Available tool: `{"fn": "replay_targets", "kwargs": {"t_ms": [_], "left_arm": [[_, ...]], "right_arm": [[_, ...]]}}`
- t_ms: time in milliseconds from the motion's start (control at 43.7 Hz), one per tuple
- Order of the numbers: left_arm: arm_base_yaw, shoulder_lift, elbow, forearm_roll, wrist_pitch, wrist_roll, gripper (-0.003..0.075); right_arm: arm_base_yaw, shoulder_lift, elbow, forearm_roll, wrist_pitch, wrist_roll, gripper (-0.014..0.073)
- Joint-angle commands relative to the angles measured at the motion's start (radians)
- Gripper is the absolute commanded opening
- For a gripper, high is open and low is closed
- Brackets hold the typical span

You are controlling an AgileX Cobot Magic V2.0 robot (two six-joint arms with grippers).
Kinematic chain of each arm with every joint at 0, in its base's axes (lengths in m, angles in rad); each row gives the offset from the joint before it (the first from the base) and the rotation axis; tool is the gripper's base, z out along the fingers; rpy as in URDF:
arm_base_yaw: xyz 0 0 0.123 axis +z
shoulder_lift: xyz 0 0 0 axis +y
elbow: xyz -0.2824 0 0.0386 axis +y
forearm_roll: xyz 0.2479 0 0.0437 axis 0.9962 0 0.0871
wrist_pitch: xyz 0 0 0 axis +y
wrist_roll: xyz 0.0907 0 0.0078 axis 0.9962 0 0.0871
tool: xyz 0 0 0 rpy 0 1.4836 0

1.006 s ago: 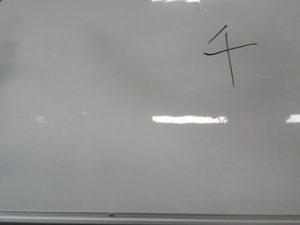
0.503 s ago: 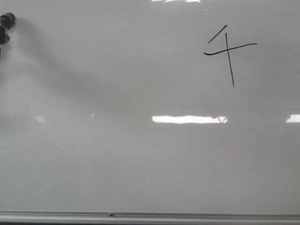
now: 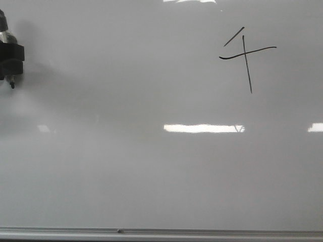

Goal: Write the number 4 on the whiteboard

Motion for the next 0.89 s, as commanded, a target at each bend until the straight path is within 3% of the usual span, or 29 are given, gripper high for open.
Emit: {"fn": "replay_targets", "kwargs": {"t_ms": [0,206,343,503,869], "left_arm": [[-0.001,-0.075,-0.031,0.015,-0.033,-0.001,0.0384],[-0.049,-0.298,-0.035,0.068,0.246,0.002,0.0368],[-0.126,-0.488,-0.071,0.139,0.573,0.018,0.0368],[-0.266,-0.699,-0.14,0.116,0.918,0.018,0.0368],[-0.622,-0.984,-0.156,0.034,1.226,0.02,0.0368]], "right_arm": [[-0.005,0.0,-0.03,-0.012,-0.065,0.047,0.0608],[-0.005,0.0,-0.03,-0.056,-0.052,0.129,0.0608],[-0.005,-0.001,-0.03,-0.101,-0.003,0.257,0.0608],[-0.005,-0.048,-0.027,-0.096,-0.031,0.288,0.0608],[-0.005,-0.291,0.079,-0.054,-0.06,0.27,0.0608]]}}
